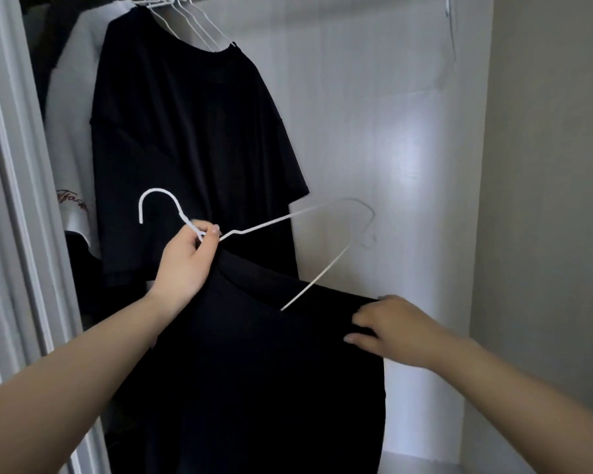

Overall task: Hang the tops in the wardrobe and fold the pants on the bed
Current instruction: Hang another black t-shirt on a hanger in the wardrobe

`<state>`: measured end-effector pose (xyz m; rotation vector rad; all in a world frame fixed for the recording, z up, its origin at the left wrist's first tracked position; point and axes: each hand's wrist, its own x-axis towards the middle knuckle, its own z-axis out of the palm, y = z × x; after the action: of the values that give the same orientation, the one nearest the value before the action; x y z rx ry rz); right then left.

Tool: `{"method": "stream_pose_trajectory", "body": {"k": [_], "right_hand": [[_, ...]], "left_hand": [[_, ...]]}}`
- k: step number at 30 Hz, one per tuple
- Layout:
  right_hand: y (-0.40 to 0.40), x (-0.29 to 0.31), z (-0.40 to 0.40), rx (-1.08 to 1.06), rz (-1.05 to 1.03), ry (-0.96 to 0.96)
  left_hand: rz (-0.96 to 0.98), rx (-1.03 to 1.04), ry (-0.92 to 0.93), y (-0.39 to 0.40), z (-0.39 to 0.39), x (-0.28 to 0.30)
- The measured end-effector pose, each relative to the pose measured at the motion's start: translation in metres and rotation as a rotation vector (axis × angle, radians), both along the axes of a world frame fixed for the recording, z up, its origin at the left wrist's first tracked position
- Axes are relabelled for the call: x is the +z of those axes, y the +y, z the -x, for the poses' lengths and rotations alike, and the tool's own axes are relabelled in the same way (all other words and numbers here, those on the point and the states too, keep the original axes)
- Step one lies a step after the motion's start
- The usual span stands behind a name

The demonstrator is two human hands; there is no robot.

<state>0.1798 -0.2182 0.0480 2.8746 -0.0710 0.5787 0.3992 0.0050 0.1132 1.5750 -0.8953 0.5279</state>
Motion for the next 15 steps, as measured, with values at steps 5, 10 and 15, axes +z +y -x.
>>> {"method": "stream_pose_trajectory", "body": {"k": [5,10,15], "right_hand": [[-0.032,0.024,0.008,-0.058,0.037,0.080],[-0.039,0.050,0.021,-0.030,-0.041,0.111],[-0.044,0.072,0.031,-0.048,0.046,0.095]], "left_hand": [[-0.179,-0.046,-0.114,-0.003,-0.010,-0.028],[-0.175,-0.072,-0.148,-0.003,-0.022,-0.031],[-0.260,-0.126,-0.147,0.002,-0.028,-0.045]]}}
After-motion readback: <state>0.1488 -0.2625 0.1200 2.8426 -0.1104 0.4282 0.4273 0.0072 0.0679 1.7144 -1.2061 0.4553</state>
